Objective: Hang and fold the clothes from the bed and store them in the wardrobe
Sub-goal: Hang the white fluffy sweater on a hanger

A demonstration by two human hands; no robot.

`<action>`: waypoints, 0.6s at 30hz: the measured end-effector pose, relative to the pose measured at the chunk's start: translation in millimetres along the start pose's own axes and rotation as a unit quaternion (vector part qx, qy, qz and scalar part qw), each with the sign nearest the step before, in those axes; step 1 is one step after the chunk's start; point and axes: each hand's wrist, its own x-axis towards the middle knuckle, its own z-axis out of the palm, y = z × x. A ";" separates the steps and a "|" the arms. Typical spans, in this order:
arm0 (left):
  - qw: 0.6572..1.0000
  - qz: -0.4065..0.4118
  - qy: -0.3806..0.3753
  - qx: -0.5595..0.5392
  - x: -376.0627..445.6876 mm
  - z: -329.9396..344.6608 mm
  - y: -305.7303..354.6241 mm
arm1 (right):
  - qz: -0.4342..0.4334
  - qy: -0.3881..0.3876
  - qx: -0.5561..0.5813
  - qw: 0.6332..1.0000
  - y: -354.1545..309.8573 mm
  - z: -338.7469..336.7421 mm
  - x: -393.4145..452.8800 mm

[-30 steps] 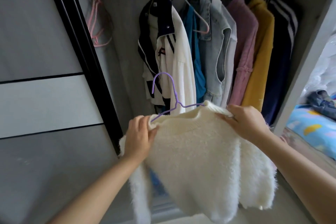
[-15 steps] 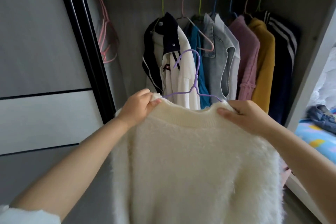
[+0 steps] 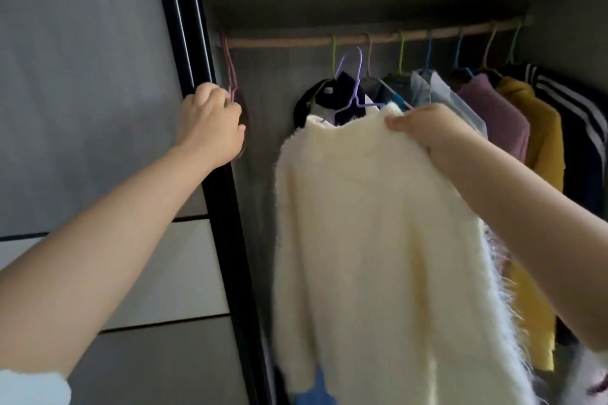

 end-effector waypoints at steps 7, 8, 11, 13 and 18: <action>0.979 0.117 0.090 0.143 38.8 10.0 -24.3 | -0.027 -0.002 0.064 0.998 -42.4 51.5 92.6; 0.974 0.124 0.100 0.160 43.3 8.7 -23.6 | -0.036 -0.002 0.056 0.998 -45.6 57.3 105.4; 0.970 0.106 0.091 0.198 49.0 10.9 -22.3 | -0.048 -0.007 0.037 0.998 -47.9 78.7 134.9; 0.961 0.112 0.090 0.235 49.2 20.8 -25.2 | -0.058 -0.006 0.028 0.998 -47.4 93.6 154.3; 0.937 0.106 0.020 0.332 43.5 38.0 -26.3 | -0.089 0.009 0.016 0.996 -59.5 126.7 193.2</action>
